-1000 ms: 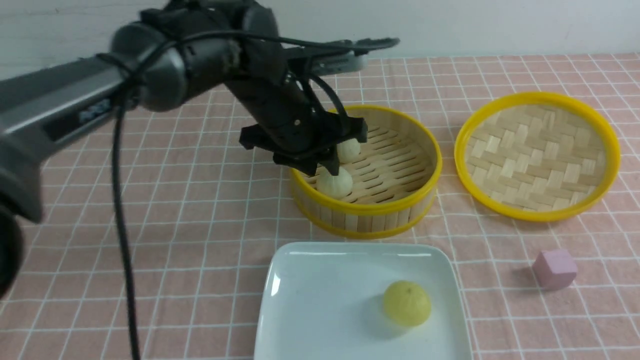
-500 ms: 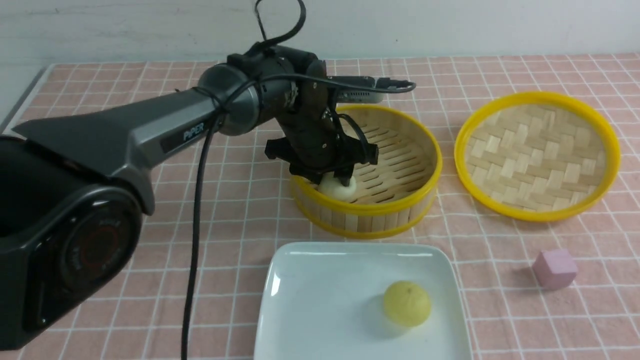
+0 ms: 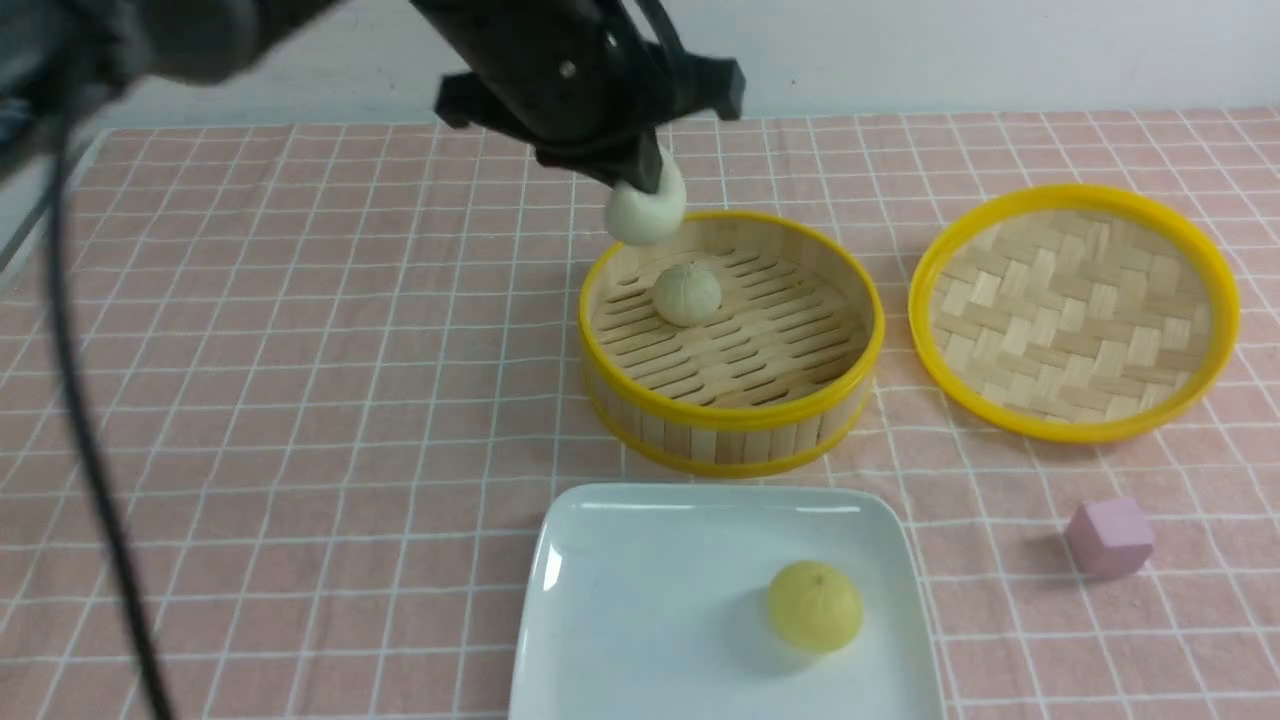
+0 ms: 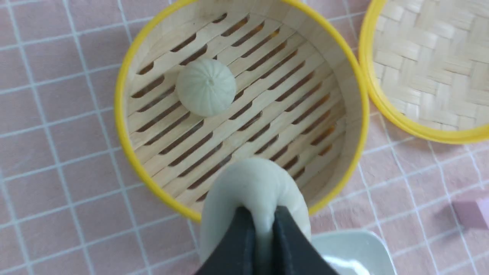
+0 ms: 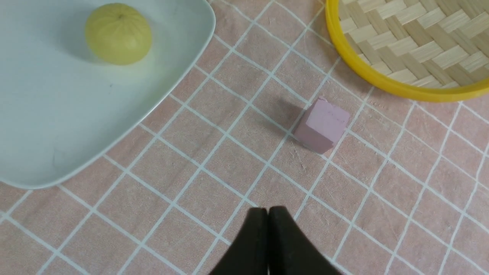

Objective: Put the steamed buns into the plate on the pink tablecloth.
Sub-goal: 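Carry the bun from the bamboo steamer to the plate with the left gripper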

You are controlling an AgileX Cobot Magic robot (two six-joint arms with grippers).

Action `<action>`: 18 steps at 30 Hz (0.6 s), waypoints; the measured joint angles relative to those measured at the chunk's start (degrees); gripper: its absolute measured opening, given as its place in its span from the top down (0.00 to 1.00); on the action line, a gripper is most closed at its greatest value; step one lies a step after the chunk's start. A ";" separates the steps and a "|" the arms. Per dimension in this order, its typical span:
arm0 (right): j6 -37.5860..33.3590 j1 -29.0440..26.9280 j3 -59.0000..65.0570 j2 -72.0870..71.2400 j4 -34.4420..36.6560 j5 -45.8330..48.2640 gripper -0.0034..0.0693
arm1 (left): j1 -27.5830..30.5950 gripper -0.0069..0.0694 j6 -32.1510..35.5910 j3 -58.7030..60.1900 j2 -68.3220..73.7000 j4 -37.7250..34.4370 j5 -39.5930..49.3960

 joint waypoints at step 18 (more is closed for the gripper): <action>4.31 0.00 0.04 0.00 0.51 -2.29 0.90 | 0.00 0.71 10.88 41.07 1.00 -23.73 -18.18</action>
